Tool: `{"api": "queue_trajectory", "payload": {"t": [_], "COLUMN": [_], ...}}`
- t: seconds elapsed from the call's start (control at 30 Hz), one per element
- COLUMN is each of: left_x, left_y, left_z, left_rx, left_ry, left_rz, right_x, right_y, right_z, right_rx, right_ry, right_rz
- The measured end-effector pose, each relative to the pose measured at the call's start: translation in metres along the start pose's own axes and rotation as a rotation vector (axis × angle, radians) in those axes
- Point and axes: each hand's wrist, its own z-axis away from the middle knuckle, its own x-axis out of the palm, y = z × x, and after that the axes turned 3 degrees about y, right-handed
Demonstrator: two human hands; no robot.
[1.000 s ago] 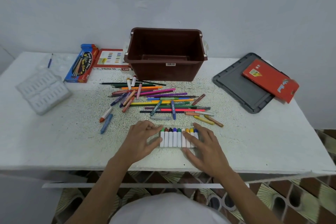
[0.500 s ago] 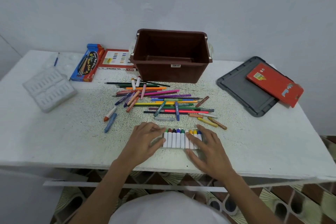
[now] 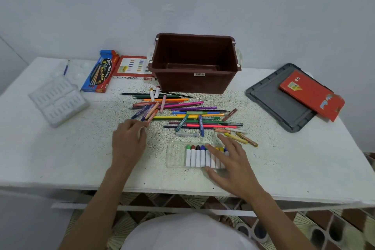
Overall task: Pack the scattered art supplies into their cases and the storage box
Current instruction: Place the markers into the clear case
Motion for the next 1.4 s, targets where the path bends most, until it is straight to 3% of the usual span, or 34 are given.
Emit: {"api": "queue_trajectory", "payload": {"t": [0.1, 0.23, 0.6, 0.73, 0.8, 1.0, 1.23, 1.4], "left_x": [-0.003, -0.003, -0.004, -0.008, -0.012, -0.01, -0.002, -0.005], "left_y": [-0.006, -0.011, -0.016, -0.008, 0.005, 0.05, 0.068, 0.066], "left_z": [-0.006, -0.012, -0.032, -0.032, -0.032, -0.012, 0.004, 0.002], "left_rx": [-0.185, -0.249, -0.309, -0.222, -0.205, -0.358, -0.493, -0.474], "left_ry": [-0.037, -0.122, -0.134, 0.064, 0.084, -0.131, -0.243, -0.321], "left_rz": [-0.162, -0.267, -0.172, -0.015, 0.128, 0.671, 0.861, 0.914], "right_x": [0.004, 0.011, 0.019, 0.017, 0.017, 0.017, 0.016, 0.016], "right_y": [0.001, 0.003, 0.007, 0.005, 0.005, 0.004, 0.004, 0.004], "right_z": [-0.005, -0.003, 0.001, 0.001, 0.001, 0.001, 0.001, 0.002], "right_rx": [-0.025, -0.014, -0.02, -0.017, -0.015, -0.003, 0.008, 0.012], "right_ry": [-0.022, -0.048, -0.003, -0.009, -0.012, -0.027, -0.029, -0.03], "right_rz": [0.019, 0.061, 0.038, 0.044, 0.044, 0.045, 0.033, 0.029]}}
